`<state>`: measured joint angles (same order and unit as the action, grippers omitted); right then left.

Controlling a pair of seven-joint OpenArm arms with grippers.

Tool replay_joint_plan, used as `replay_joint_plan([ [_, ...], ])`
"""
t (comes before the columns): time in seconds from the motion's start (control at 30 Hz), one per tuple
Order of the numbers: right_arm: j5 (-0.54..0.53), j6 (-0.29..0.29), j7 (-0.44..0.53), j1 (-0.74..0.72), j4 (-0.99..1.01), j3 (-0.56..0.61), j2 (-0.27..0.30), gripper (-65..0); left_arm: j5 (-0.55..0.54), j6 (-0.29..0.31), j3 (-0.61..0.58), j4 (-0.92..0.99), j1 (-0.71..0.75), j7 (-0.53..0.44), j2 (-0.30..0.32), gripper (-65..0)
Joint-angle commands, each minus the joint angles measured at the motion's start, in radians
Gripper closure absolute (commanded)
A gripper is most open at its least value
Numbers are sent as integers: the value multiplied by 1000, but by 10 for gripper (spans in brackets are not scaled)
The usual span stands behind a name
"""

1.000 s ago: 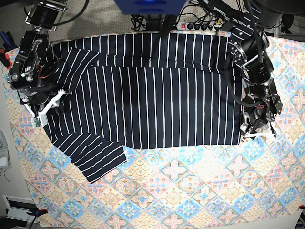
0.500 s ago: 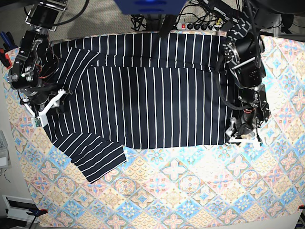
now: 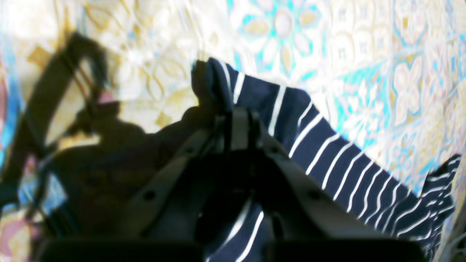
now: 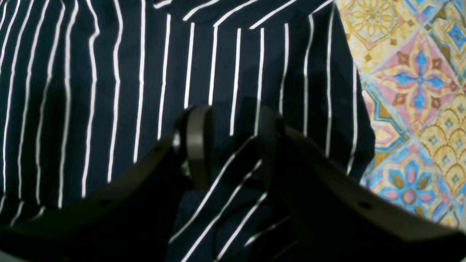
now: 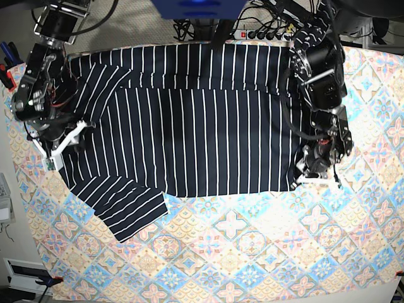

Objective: Fold the T-shirt properly
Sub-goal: 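Reach both grippers down to the shirt's side edges and grasp, then lift the side edges and fold them toward the shoulder edge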

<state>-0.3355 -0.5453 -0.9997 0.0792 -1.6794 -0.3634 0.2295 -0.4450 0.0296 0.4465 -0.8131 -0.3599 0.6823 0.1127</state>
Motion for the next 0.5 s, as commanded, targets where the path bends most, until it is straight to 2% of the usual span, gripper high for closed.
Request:
replay_joint_plan([
  [0.0,0,3,29,-42,-6,-7,35,-210,15,-7,-2,-38,2,50,3,0],
  [0.13,26,3,29,-120,91,-4,74,-211,15,-7,-2,-167,48,109,-1,0],
  [0.27,26,1,34,-215,247,2,97,-211,15,-7,-2,-246,83,127,-1,0],
  [0.4,28,1,46,-324,413,106,144,-210,15,-7,-2,-277,112,127,0,0],
  [0.47,28,1,87,-365,468,175,160,-207,15,-7,-2,-277,115,127,0,0],
])
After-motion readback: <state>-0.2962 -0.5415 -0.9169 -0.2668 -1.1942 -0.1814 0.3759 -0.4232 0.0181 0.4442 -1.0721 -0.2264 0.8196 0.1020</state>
